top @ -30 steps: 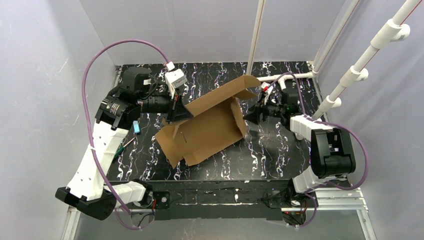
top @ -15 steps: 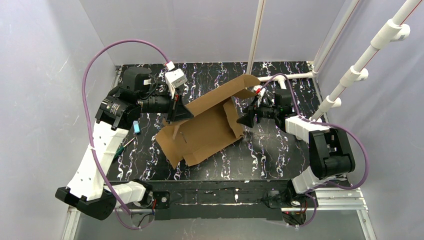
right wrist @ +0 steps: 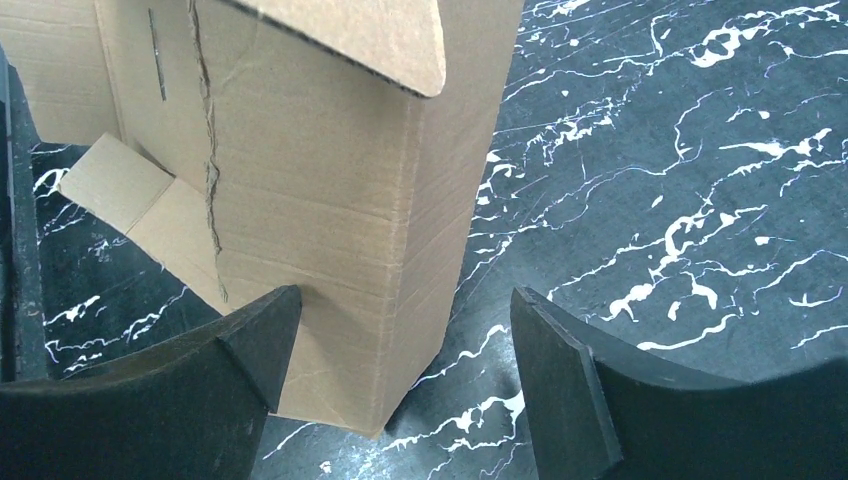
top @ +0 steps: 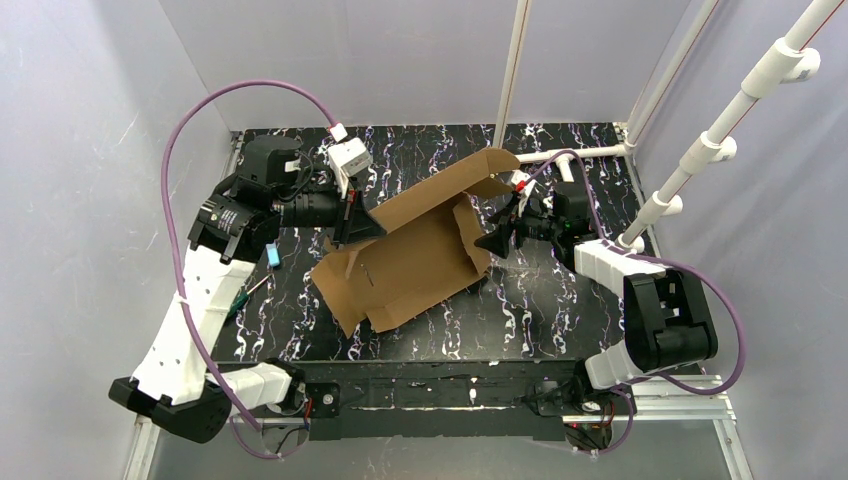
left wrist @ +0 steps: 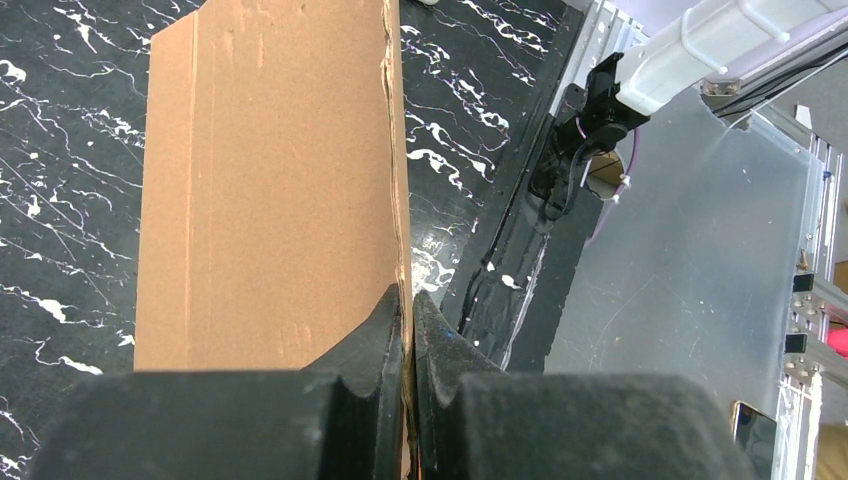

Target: Fold the paper box

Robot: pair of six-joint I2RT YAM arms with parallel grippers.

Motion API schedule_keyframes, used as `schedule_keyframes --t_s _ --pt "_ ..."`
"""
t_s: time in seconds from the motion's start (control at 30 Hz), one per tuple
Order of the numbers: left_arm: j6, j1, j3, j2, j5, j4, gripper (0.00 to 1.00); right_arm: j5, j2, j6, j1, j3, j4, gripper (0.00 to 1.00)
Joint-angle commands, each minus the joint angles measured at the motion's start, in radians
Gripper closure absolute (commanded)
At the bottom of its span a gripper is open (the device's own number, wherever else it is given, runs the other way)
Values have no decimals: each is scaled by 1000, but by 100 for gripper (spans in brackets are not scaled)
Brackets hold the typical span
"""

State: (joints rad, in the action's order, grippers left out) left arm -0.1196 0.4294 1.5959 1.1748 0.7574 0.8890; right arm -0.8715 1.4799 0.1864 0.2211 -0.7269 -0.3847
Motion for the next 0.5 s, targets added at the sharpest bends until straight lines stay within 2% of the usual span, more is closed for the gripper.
schedule_keyframes --t_s 0.0,0.13,0.33,0.47 --pt "-6 6 3 -39 37 -21 100 9 -46 54 4 -8 -7 14" --pt "-71 9 33 -38 28 -17 100 31 -45 109 4 6 -55 15" --pt "-167 23 100 24 -8 0 100 73 60 -2 23 45 -392 15" --pt "-204 30 149 52 -36 4 100 103 124 -33 47 5 -458 16"
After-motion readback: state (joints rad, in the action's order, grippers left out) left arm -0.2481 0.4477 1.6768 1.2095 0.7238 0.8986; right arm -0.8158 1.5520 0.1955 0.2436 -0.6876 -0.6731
